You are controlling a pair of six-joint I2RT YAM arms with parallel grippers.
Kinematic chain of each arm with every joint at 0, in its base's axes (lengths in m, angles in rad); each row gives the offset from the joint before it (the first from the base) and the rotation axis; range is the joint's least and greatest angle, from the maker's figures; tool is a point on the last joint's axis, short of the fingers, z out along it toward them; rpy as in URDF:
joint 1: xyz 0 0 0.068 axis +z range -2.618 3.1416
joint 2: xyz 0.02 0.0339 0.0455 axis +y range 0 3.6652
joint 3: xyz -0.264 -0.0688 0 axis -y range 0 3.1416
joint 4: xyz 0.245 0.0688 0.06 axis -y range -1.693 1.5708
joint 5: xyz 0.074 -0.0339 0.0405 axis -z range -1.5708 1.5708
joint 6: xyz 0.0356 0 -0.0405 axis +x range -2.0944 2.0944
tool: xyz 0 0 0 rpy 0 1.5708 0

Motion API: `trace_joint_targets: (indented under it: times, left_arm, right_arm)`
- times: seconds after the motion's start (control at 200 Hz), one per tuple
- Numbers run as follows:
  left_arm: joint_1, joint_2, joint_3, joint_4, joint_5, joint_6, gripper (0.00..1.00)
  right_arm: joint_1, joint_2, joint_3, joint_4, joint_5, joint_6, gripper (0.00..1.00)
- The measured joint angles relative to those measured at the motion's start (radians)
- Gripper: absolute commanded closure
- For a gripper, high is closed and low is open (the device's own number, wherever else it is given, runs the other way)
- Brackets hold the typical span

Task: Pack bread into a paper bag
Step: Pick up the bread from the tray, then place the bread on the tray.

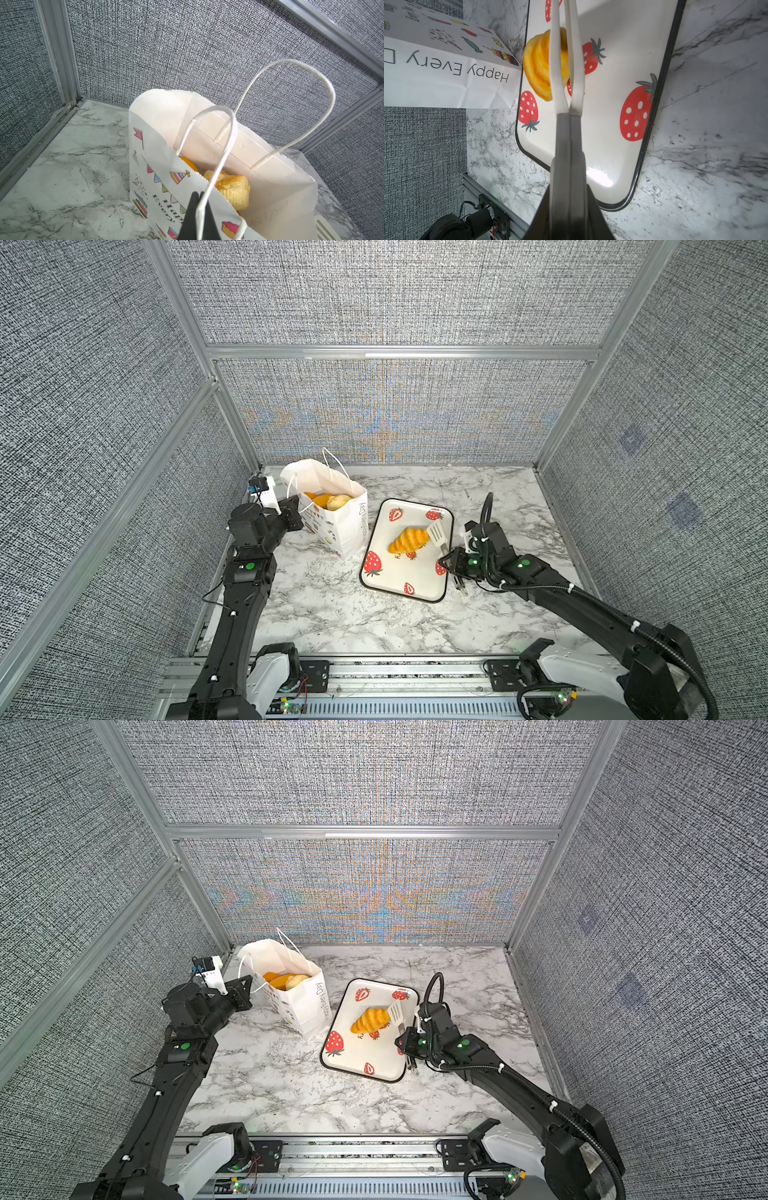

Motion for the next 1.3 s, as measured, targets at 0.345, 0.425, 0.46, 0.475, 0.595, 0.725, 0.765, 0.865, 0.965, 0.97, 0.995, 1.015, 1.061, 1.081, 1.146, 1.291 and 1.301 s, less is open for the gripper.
trace_joint_targets:
  times: [0.345, 0.425, 0.46, 0.475, 0.595, 0.725, 0.765, 0.865, 0.965, 0.97, 0.995, 1.015, 1.061, 1.081, 1.146, 1.291, 1.301]
  left_arm:
    - [0.000, 0.000, 0.000, 0.000, 0.000, 0.000, 1.00]
    - [0.000, 0.000, 0.000, 0.000, 0.000, 0.000, 1.00]
    - [0.000, 0.000, 0.000, 0.000, 0.000, 0.000, 1.00]
    - [0.000, 0.000, 0.000, 0.000, 0.000, 0.000, 1.00]
    - [0.000, 0.000, 0.000, 0.000, 0.000, 0.000, 1.00]
    - [0.000, 0.000, 0.000, 0.000, 0.000, -0.002, 1.00]
    - [0.000, 0.001, 0.000, 0.000, 0.000, -0.007, 1.00]
    - [0.000, 0.002, 0.000, 0.000, 0.001, -0.007, 1.00]
    - [0.000, 0.002, 0.000, 0.000, 0.002, -0.009, 1.00]
    - [0.000, 0.002, 0.000, 0.000, 0.002, -0.010, 1.00]
    - [0.000, 0.002, 0.000, 0.000, 0.005, -0.015, 1.00]
    - [0.000, 0.002, 0.000, 0.000, 0.007, -0.014, 1.00]
    - [0.000, 0.002, 0.000, 0.000, 0.010, -0.014, 1.00]
    - [0.000, 0.002, 0.000, 0.000, 0.011, -0.014, 1.00]
    - [0.000, 0.001, 0.000, 0.000, 0.013, -0.014, 1.00]
    - [0.000, 0.001, 0.000, 0.000, 0.016, -0.014, 1.00]
    - [0.000, 0.001, 0.000, 0.000, 0.016, -0.014, 1.00]
  right_arm:
    - [-0.008, -0.034, 0.036, -0.068, 0.032, -0.023, 1.00]
    - [-0.008, -0.035, 0.025, -0.070, 0.032, -0.023, 1.00]
    - [-0.008, -0.034, 0.015, -0.070, 0.032, -0.022, 1.00]
    - [-0.008, -0.034, 0.010, -0.071, 0.032, -0.022, 1.00]
    - [-0.008, -0.040, -0.051, -0.057, 0.036, 0.001, 1.00]
    - [-0.008, -0.065, -0.143, -0.021, 0.035, 0.052, 1.00]
    - [-0.008, -0.076, -0.167, -0.006, 0.034, 0.072, 1.00]
    - [-0.006, -0.099, -0.212, 0.034, 0.033, 0.117, 0.99]
    - [0.007, -0.116, -0.232, 0.067, 0.032, 0.152, 0.95]
    - [0.008, -0.117, -0.232, 0.068, 0.032, 0.153, 0.95]
    - [0.012, -0.120, -0.236, 0.076, 0.031, 0.159, 0.94]
    - [0.015, -0.121, -0.238, 0.080, 0.031, 0.164, 0.93]
    - [0.024, -0.123, -0.245, 0.090, 0.032, 0.175, 0.91]
    - [0.030, -0.124, -0.249, 0.093, 0.032, 0.181, 0.91]
    - [0.047, -0.124, -0.256, 0.096, 0.032, 0.196, 0.88]
    - [0.082, -0.124, -0.269, 0.106, 0.035, 0.209, 0.81]
    - [0.085, -0.124, -0.269, 0.106, 0.037, 0.209, 0.81]
